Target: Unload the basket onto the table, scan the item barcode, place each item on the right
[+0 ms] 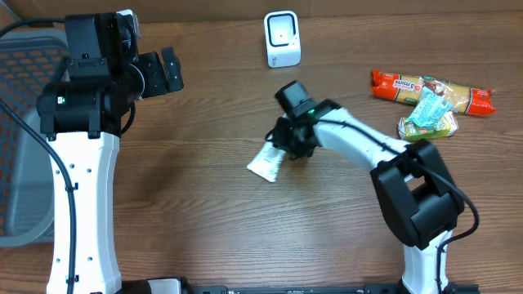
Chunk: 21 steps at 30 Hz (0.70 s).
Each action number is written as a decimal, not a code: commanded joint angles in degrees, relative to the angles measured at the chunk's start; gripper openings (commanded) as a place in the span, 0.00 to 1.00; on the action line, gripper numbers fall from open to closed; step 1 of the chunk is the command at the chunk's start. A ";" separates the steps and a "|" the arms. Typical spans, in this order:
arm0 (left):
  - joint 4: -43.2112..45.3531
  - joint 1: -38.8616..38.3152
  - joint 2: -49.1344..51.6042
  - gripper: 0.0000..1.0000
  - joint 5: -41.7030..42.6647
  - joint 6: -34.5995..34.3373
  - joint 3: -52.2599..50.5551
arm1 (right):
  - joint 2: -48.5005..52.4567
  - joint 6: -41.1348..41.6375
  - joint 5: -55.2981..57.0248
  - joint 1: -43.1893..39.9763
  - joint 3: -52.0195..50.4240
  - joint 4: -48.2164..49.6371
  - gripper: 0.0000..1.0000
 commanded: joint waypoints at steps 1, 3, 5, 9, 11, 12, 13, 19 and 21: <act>0.20 -0.02 0.28 1.00 -0.37 0.09 0.35 | 0.98 -26.23 -6.58 -4.44 3.41 -2.99 0.49; 0.20 -0.02 0.28 1.00 -0.35 0.09 0.35 | 0.98 -34.21 -7.82 -5.86 4.46 -4.42 0.64; 0.20 -0.02 0.28 1.00 -0.37 0.09 0.35 | 0.98 -38.27 -8.55 -7.54 5.03 -4.37 0.75; 0.20 -0.02 0.28 1.00 -0.37 0.09 0.35 | 0.98 -31.52 -8.85 -9.60 4.94 -3.45 0.79; 0.20 -0.02 0.28 1.00 -0.35 0.09 0.35 | 1.03 -22.12 -9.88 -9.97 4.52 -4.28 0.79; 0.20 -0.02 0.28 1.00 -0.37 0.07 0.35 | 1.03 -19.37 -11.28 -9.92 3.74 -4.24 0.79; 0.20 -0.02 0.28 1.00 -0.35 0.09 0.35 | 1.03 -16.57 -13.05 -9.62 2.49 -4.02 0.79; 0.20 -0.02 0.28 1.00 -0.37 0.09 0.35 | 1.05 -6.14 -17.62 -5.22 -6.29 5.22 0.81; 0.20 -0.02 0.28 1.00 -0.35 0.09 0.35 | 1.05 0.63 -17.42 -3.41 -8.87 8.94 0.81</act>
